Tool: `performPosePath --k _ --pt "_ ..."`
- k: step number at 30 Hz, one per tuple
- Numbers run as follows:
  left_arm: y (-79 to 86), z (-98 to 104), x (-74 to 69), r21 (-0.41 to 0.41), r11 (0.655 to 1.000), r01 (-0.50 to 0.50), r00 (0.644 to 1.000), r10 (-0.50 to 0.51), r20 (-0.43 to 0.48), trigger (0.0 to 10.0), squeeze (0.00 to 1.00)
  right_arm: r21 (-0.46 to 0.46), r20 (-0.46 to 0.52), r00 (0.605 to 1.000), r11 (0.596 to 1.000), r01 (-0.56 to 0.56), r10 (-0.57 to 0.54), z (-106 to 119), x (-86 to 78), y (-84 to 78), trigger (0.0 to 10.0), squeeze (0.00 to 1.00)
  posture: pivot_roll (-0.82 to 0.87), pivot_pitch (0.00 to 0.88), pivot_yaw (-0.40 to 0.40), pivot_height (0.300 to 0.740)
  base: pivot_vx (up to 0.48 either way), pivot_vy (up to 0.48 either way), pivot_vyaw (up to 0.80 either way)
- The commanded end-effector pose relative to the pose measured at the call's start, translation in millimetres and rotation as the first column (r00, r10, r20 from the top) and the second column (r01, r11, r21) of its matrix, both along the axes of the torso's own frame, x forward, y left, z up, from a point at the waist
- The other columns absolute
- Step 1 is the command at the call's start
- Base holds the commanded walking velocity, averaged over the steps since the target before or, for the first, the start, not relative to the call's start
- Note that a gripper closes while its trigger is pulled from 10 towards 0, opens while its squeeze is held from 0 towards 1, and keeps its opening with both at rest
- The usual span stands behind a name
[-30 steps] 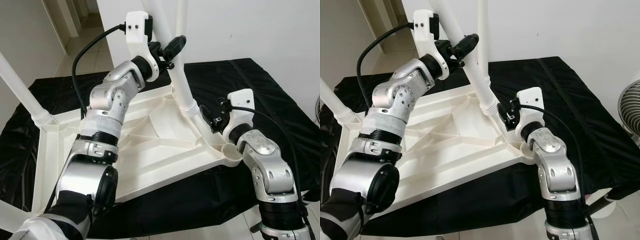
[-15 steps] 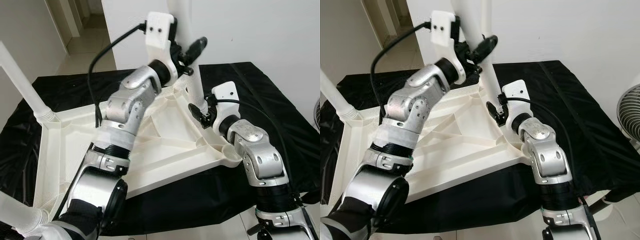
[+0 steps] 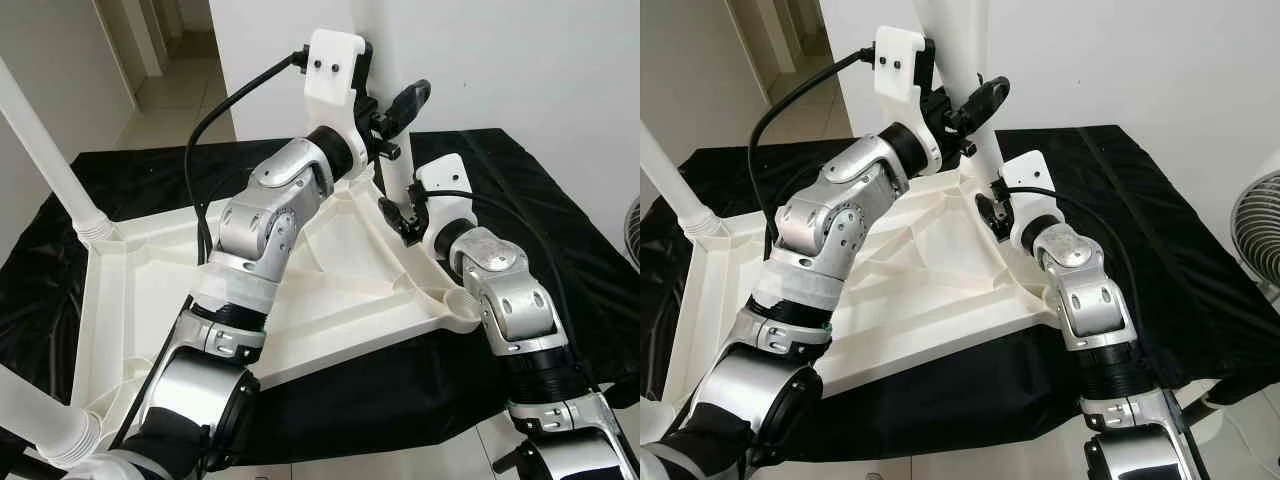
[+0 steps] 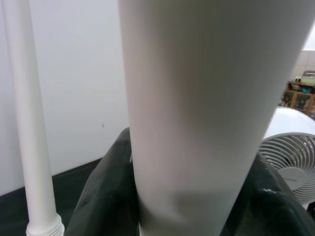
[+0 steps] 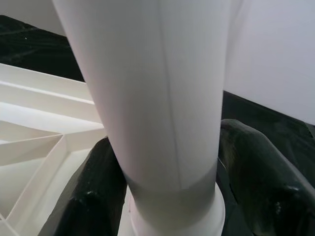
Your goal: Building children table
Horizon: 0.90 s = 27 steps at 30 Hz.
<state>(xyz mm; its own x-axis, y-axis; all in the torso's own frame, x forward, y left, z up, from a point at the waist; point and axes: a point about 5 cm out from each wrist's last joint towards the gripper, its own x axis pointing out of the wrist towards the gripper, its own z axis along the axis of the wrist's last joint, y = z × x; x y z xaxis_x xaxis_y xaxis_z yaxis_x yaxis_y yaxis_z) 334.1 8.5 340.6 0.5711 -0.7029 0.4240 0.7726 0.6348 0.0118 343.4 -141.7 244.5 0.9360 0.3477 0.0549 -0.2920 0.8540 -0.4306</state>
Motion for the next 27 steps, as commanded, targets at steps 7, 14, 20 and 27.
performPosePath --k 7,14,20,27 --pt "-4.6 -1.9 -6.5 0.012 1.0 0.013 1.0 -0.013 0.0 10.0 0.0 -0.063 0.029 0.999 0.998 -0.017 0.018 -1.5 5.6 2.8 10.0 0.0 -0.03 0.016 0.055 0.74 0.0 0.0 0.0" --pt "-5.5 -1.5 -8.8 0.014 1.0 0.018 1.0 -0.018 0.001 10.0 0.0 -0.101 0.046 0.998 0.995 -0.027 0.032 -6.0 8.0 2.6 10.0 0.0 -0.03 0.019 0.057 0.74 0.0 0.0 0.0" --pt "-5.8 -1.1 -9.5 0.015 1.0 0.02 1.0 -0.02 -0.002 10.0 0.0 -0.104 0.058 0.998 0.994 -0.029 0.035 -6.3 9.5 2.7 10.0 0.0 -0.03 0.019 0.057 0.74 0.0 0.0 0.0" --pt "-8.0 -0.9 -11.5 0.018 1.0 0.024 1.0 -0.024 0.001 10.0 0.0 -0.104 0.071 0.996 0.993 -0.046 0.054 -5.2 9.3 6.9 0.0 0.0 -0.02 0.022 0.059 0.74 0.0 0.0 0.0"
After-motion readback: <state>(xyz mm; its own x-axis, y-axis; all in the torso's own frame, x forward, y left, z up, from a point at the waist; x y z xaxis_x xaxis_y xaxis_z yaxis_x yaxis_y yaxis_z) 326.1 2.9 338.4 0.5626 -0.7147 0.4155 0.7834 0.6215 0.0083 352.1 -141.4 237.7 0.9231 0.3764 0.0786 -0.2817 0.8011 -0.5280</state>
